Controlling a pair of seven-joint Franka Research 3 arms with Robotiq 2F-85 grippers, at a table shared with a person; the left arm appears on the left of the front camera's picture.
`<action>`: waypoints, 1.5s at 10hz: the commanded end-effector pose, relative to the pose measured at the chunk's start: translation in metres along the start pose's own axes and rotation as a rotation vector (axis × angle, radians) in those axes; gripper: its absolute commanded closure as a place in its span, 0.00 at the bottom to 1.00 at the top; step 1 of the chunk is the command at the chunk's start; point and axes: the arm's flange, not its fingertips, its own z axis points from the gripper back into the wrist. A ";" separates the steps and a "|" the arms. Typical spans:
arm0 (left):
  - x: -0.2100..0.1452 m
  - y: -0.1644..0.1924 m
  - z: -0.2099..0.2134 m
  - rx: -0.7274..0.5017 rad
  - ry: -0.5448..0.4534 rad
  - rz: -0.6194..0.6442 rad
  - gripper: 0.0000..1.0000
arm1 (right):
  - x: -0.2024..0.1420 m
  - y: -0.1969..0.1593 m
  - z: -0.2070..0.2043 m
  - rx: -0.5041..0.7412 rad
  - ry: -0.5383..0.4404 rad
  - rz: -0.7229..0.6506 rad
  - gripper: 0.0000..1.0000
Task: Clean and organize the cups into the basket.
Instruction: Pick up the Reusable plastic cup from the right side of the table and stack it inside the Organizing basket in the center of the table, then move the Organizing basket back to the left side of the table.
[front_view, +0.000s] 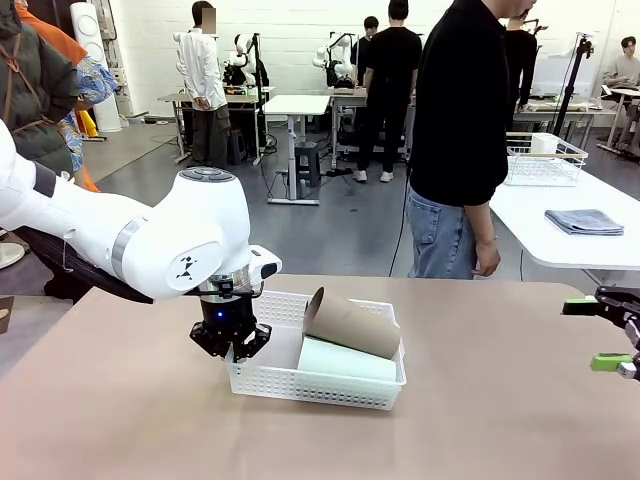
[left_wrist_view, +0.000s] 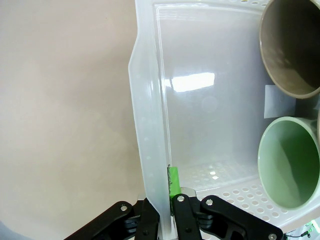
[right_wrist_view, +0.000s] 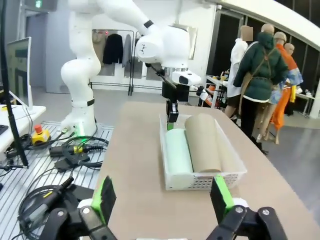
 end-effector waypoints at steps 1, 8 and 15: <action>-0.001 0.000 0.002 0.000 -0.011 0.003 1.00 | 0.021 -0.004 -0.021 0.047 0.041 0.023 0.00; -0.001 0.000 0.002 0.000 -0.011 0.003 1.00 | 0.021 -0.004 -0.021 0.047 0.041 0.023 0.00; -0.001 0.000 0.002 0.000 -0.011 0.003 1.00 | 0.021 -0.004 -0.021 0.047 0.041 0.023 0.00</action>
